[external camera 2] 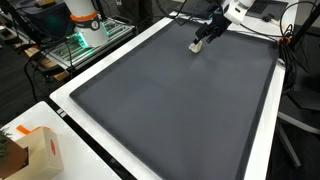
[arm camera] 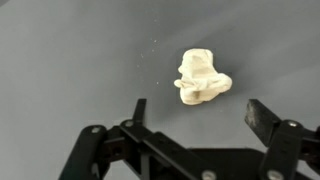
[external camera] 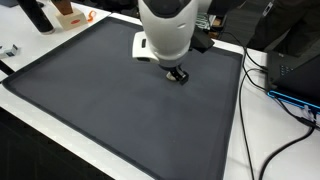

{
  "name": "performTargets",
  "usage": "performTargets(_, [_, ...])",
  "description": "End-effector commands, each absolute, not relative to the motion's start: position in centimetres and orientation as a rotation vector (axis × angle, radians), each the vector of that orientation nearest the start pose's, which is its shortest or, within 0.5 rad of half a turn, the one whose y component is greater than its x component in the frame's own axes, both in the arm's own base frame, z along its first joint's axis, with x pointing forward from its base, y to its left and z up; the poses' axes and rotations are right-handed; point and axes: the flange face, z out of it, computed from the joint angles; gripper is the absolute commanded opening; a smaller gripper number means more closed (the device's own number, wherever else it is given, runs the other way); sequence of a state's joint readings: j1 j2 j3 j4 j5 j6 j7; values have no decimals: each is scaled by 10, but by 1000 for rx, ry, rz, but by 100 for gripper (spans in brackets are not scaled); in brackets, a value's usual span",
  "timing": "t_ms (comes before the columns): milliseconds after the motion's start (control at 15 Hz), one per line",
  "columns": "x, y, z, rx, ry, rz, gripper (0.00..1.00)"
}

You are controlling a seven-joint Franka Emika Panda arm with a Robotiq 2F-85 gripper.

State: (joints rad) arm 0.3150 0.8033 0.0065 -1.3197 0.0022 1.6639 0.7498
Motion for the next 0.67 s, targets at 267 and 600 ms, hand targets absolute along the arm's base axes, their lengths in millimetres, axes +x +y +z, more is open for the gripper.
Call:
performTargets(267, [644,276,225,-3524,392,508,100])
performTargets(600, [631,306,222,-3660,136,371,100])
